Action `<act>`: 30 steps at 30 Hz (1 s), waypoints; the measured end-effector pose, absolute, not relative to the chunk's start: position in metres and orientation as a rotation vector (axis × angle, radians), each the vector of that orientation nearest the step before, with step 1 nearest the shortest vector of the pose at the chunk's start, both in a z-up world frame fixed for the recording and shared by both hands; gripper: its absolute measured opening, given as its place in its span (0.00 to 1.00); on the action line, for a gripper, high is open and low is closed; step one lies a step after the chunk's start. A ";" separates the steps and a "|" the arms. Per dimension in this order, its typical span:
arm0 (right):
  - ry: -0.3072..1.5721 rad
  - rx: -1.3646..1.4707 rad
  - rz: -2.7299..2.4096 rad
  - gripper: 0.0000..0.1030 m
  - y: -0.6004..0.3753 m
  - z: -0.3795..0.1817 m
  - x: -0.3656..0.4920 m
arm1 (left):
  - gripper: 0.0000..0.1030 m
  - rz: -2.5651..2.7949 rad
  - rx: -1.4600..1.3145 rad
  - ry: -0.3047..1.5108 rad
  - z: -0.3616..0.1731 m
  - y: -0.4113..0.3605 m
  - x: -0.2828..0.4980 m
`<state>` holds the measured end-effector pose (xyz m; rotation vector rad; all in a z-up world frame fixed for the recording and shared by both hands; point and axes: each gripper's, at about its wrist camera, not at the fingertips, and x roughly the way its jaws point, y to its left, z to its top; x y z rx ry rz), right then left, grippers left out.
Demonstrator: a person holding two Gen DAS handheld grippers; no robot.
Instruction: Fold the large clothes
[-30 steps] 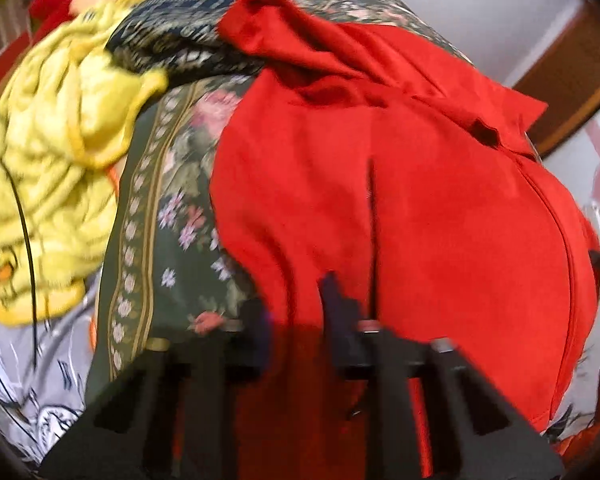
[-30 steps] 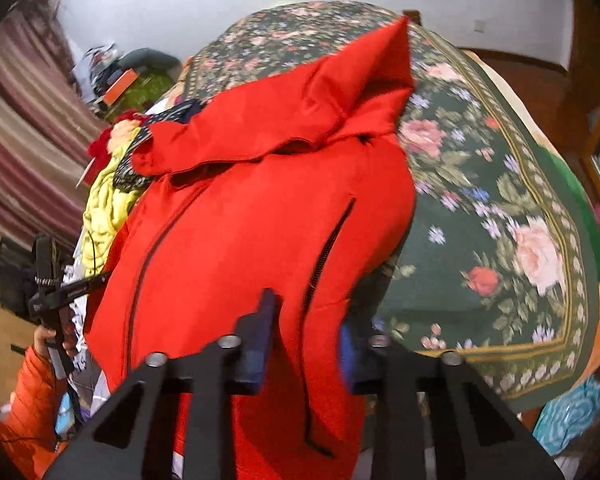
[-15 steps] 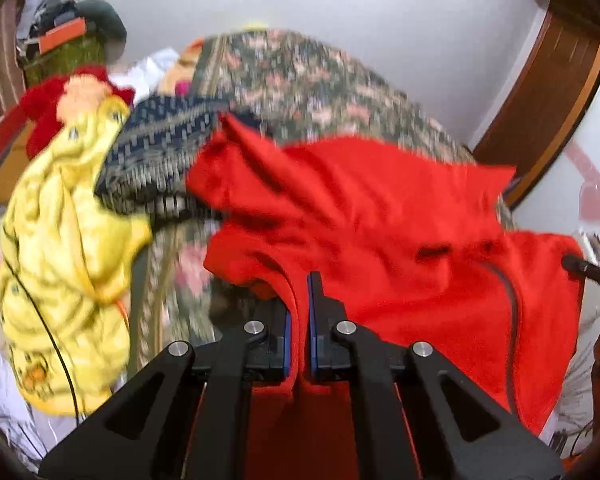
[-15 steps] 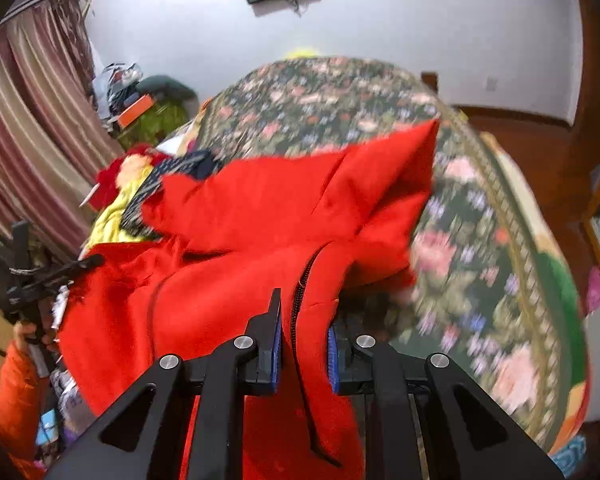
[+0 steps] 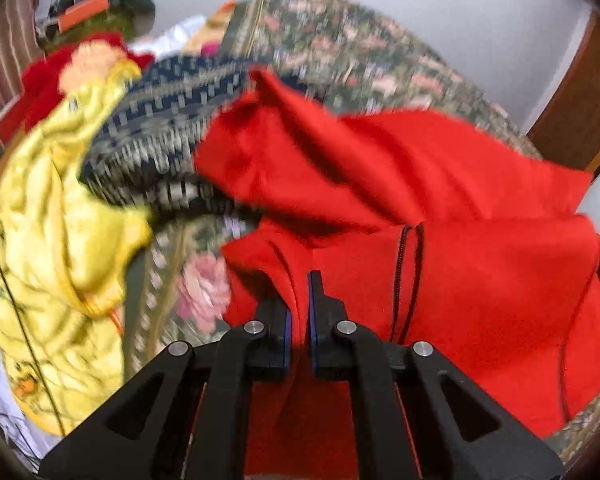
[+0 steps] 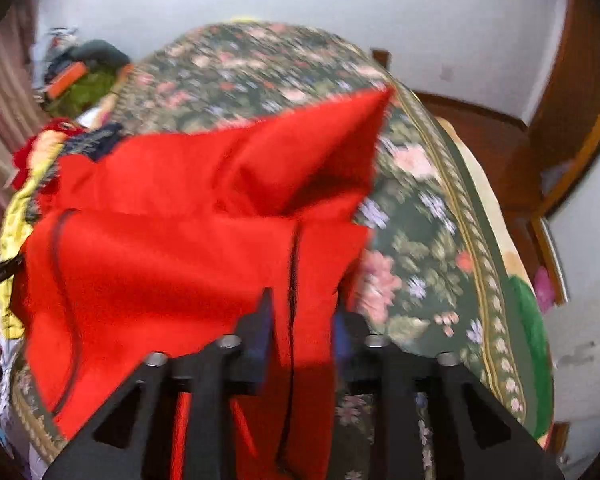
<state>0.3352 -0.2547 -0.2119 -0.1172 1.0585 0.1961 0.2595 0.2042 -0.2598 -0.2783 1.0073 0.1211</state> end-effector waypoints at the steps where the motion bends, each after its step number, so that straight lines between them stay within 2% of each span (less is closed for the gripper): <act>1: 1.059 -0.152 0.119 0.78 -0.259 -0.215 0.336 | 0.06 0.119 -0.291 1.020 -0.266 0.205 0.260; 2: 1.042 -0.181 0.058 1.00 -0.263 -0.216 0.334 | 0.06 0.118 -0.306 1.034 -0.273 0.206 0.260; 9: 1.077 -0.084 0.136 1.00 -0.293 -0.201 0.317 | 0.07 0.062 -0.279 1.077 -0.279 0.198 0.259; 12: 1.061 -0.081 0.151 1.00 -0.295 -0.190 0.303 | 0.29 0.044 -0.254 1.089 -0.270 0.197 0.252; 14: 1.053 -0.053 0.176 1.00 -0.293 -0.181 0.288 | 0.49 0.050 -0.258 1.068 -0.260 0.203 0.241; 17: 1.067 0.006 0.226 1.00 -0.292 -0.177 0.270 | 0.58 0.060 -0.307 1.045 -0.251 0.217 0.221; 20: 1.100 0.053 0.279 1.00 -0.286 -0.180 0.254 | 0.58 0.069 -0.374 1.061 -0.255 0.230 0.202; 23: 1.126 0.079 0.321 0.96 -0.277 -0.189 0.242 | 0.58 0.065 -0.430 1.095 -0.269 0.235 0.188; 25: 1.157 0.099 0.356 0.88 -0.272 -0.197 0.237 | 0.58 0.054 -0.474 1.123 -0.281 0.233 0.180; 26: 1.179 0.112 0.376 0.80 -0.270 -0.202 0.236 | 0.58 0.052 -0.487 1.128 -0.284 0.232 0.178; 29: 1.184 0.114 0.371 0.78 -0.265 -0.211 0.234 | 0.58 0.065 -0.473 1.122 -0.287 0.224 0.174; 30: 1.179 0.113 0.370 0.70 -0.264 -0.212 0.234 | 0.58 0.070 -0.467 1.121 -0.287 0.222 0.174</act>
